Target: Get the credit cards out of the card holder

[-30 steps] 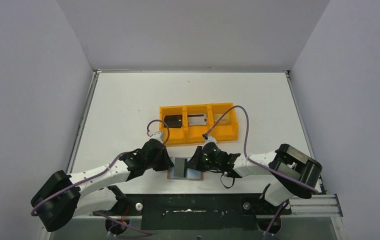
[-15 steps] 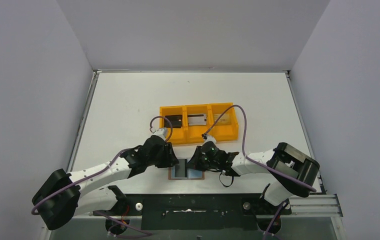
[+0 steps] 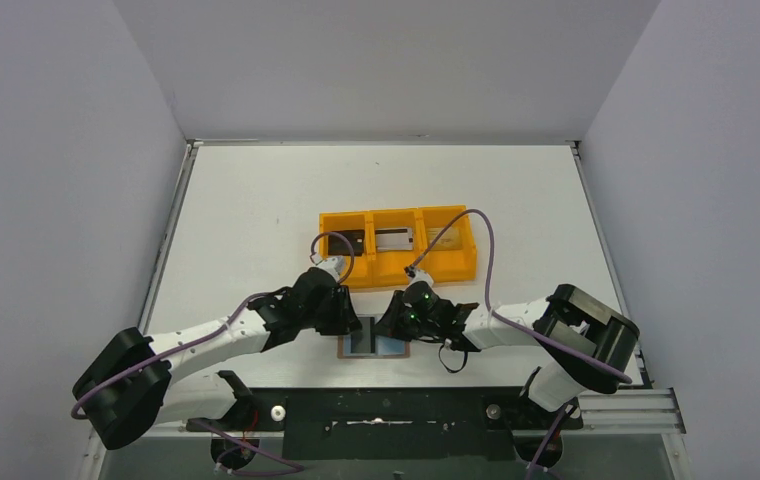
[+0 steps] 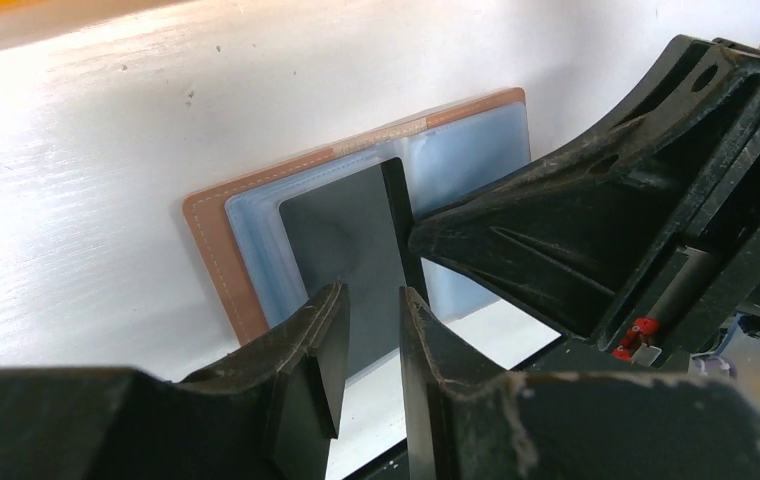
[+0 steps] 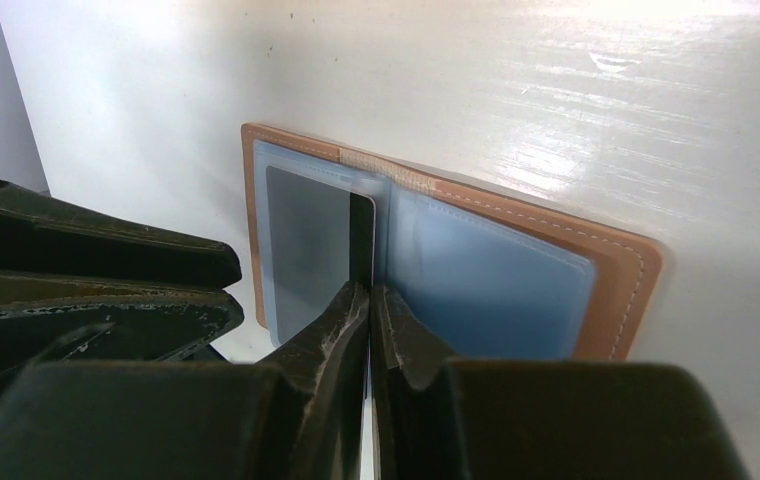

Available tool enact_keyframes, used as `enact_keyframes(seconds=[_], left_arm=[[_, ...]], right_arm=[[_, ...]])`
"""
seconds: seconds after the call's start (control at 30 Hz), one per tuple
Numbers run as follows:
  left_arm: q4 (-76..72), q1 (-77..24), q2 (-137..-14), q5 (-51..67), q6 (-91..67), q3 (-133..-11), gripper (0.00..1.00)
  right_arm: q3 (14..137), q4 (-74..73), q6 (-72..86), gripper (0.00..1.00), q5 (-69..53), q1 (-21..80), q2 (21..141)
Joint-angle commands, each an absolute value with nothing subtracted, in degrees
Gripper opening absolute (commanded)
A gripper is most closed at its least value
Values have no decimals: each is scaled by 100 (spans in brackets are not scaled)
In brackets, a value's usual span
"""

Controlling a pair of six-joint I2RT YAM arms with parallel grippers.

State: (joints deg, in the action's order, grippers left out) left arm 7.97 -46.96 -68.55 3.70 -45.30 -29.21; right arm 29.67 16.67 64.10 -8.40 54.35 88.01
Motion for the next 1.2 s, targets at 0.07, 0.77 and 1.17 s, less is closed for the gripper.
enact_keyframes(seconds=[0.07, 0.77, 1.17], left_arm=[[275, -4731, -6798, 522, -4465, -2844, 25], [356, -4805, -7251, 211, -4740, -2360, 13], [378, -4808, -7061, 170, -4779, -2307, 12]], right_arm=[[3019, 1840, 6405, 6, -741, 5367, 8797], [2707, 2614, 6735, 26, -1007, 5299, 8903], [2716, 2566, 6683, 1, -919, 5343, 8884]])
